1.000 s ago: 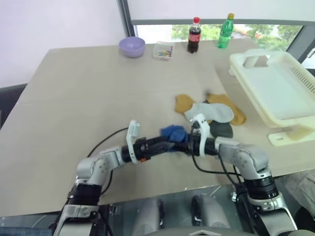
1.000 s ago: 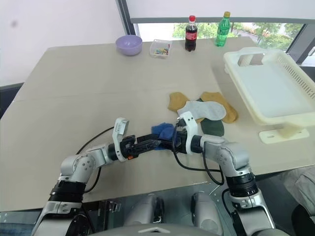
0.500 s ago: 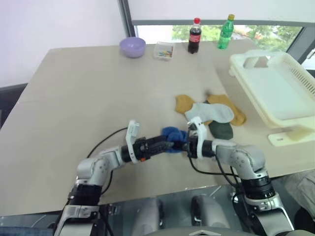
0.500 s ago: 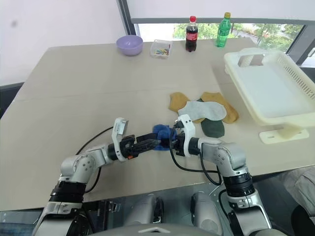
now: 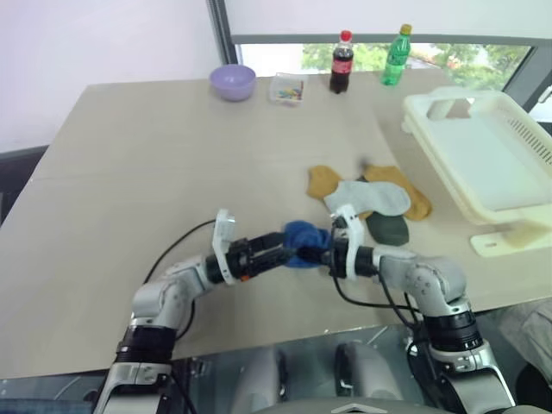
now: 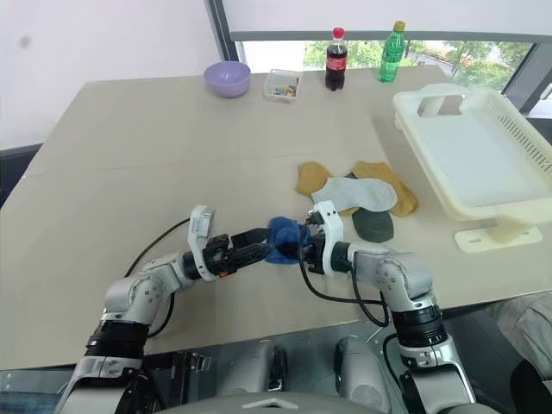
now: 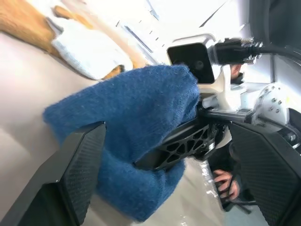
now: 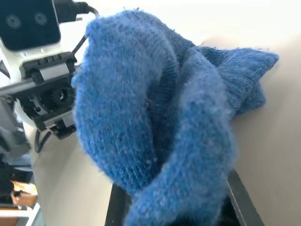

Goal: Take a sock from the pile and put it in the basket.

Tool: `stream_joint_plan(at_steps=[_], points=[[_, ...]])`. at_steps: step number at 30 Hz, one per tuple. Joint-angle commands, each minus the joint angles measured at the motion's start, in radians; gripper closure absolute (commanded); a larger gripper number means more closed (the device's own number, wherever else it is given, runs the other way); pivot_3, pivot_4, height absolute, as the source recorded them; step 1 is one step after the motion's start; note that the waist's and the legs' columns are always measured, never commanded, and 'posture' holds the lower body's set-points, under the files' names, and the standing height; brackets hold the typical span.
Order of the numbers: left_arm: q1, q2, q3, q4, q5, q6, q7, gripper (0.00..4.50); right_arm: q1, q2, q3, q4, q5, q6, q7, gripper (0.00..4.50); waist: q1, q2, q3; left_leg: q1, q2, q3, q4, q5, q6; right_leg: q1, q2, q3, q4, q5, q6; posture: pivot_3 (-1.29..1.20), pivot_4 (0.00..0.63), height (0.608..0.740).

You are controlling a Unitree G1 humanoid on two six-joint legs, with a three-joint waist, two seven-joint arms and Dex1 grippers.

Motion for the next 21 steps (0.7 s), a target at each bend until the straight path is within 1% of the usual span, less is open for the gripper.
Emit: stream_joint_plan(at_steps=[1,3,5,10,12,13,16,19,21], points=[[0.031,0.030,0.011,-0.009,0.068,-0.137,-0.059,0.00,0.005,0.013,-0.078,0.036,0.014,0.028,-0.056,4.40,0.000,0.000,0.000,0.000,0.000,0.000,0.000,0.000,0.000,0.000,0.000,0.000,0.000,0.000,0.000,0.00,0.150,0.740],[0.034,0.067,-0.023,0.002,0.138,-0.228,-0.110,0.00,-0.003,0.005,-0.108,0.034,0.019,0.030,-0.071,4.40,0.002,0.000,0.001,-0.001,0.000,0.000,0.000,0.000,0.000,-0.001,-0.001,0.000,0.000,0.000,0.000,0.00,0.150,0.740],[0.018,0.084,-0.037,0.030,0.186,-0.302,-0.138,0.00,-0.016,-0.005,-0.143,0.029,0.026,0.035,-0.089,4.40,0.006,0.001,0.002,-0.002,-0.001,0.000,0.000,0.000,0.000,-0.003,-0.002,-0.001,0.000,0.000,0.000,0.00,0.150,0.740],[-0.015,0.053,-0.062,0.093,0.278,-0.473,-0.139,0.00,-0.044,-0.018,-0.203,-0.033,0.068,0.075,-0.122,4.40,0.015,0.003,0.003,-0.007,-0.005,0.000,0.000,0.000,0.000,-0.004,-0.006,-0.001,-0.001,0.000,0.000,0.00,0.150,0.740],[-0.027,0.011,-0.079,0.104,0.311,-0.539,-0.110,0.00,-0.063,-0.021,-0.256,-0.091,0.114,0.128,-0.154,4.40,0.017,0.003,0.003,-0.013,-0.005,0.000,0.000,0.000,0.001,-0.010,-0.006,-0.001,-0.001,0.001,0.000,0.00,0.150,0.740],[-0.031,-0.007,-0.085,0.107,0.326,-0.563,-0.098,0.00,-0.070,-0.019,-0.282,-0.114,0.135,0.155,-0.169,4.40,0.018,0.003,0.003,-0.017,-0.006,0.000,0.001,0.000,0.001,-0.014,-0.006,-0.001,-0.001,0.003,0.003,0.00,0.150,0.740],[-0.048,-0.076,-0.099,0.103,0.357,-0.618,-0.039,0.00,-0.082,-0.025,-0.352,-0.181,0.184,0.236,-0.213,4.40,0.020,0.003,0.003,-0.018,-0.007,0.001,0.001,0.000,0.000,-0.015,-0.003,-0.001,0.000,0.004,0.004,0.00,0.150,0.740],[-0.074,-0.165,-0.128,0.092,0.384,-0.668,0.028,0.00,-0.097,-0.037,-0.424,-0.260,0.219,0.308,-0.259,4.40,0.025,0.003,0.004,-0.018,-0.006,0.000,0.000,0.000,0.001,-0.015,-0.002,-0.002,-0.001,0.003,0.004,0.00,0.150,0.740],[-0.113,-0.238,-0.152,0.111,0.406,-0.705,0.072,0.00,-0.126,-0.045,-0.496,-0.310,0.247,0.356,-0.292,4.40,0.031,0.003,0.004,-0.018,-0.007,0.000,0.000,0.000,0.001,-0.015,-0.002,-0.002,-0.001,0.003,0.004,0.00,0.150,0.740]])
